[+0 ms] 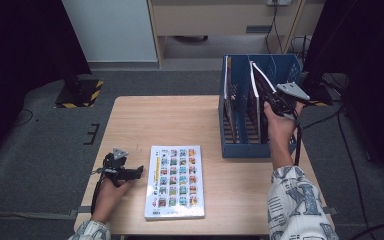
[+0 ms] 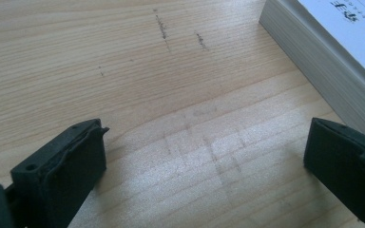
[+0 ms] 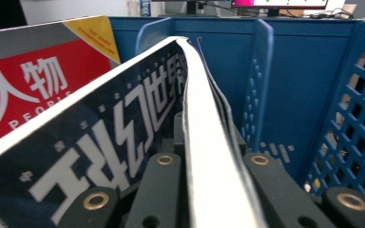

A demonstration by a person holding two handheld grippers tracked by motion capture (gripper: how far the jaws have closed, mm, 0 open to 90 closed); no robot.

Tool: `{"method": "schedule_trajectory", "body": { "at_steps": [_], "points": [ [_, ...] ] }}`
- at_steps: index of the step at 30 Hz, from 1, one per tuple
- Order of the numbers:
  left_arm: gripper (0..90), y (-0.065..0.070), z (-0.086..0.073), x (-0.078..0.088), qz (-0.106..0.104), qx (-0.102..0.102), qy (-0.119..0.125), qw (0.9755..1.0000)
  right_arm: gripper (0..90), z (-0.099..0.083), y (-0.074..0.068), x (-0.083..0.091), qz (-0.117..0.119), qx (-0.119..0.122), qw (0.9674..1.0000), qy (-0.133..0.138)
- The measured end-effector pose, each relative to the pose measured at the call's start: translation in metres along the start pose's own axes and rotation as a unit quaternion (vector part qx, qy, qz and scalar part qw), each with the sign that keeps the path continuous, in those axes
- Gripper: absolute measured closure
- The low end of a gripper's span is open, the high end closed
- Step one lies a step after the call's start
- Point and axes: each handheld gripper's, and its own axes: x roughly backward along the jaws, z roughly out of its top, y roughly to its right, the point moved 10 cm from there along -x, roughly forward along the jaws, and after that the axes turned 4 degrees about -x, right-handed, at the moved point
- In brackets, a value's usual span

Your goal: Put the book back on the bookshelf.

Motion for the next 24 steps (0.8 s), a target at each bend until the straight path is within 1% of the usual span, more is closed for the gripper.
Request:
{"method": "schedule_trajectory", "body": {
  "at_steps": [2,7,16,17,24],
  "points": [
    [0.0,0.0,0.0,0.0,0.0,0.0,0.0,1.0,83.3,0.0,0.002,0.001,-0.003,-0.004,1.0,0.005],
    [0.0,0.0,0.0,0.0,0.0,0.0,0.0,1.0,83.8,0.003,0.011,0.002,-0.02,-0.011,0.9996,0.016],
    [0.0,0.0,0.0,0.0,0.0,0.0,0.0,1.0,83.8,0.011,0.011,0.0,-0.022,-0.005,0.9994,0.026],
    [0.0,0.0,0.0,0.0,0.0,0.0,0.0,1.0,83.7,0.012,0.011,0.0,-0.027,-0.008,0.9992,0.029],
    [0.0,0.0,0.0,0.0,0.0,0.0,0.0,1.0,83.8,0.01,0.012,-0.003,-0.034,-0.007,0.999,0.029]
  ]
}}
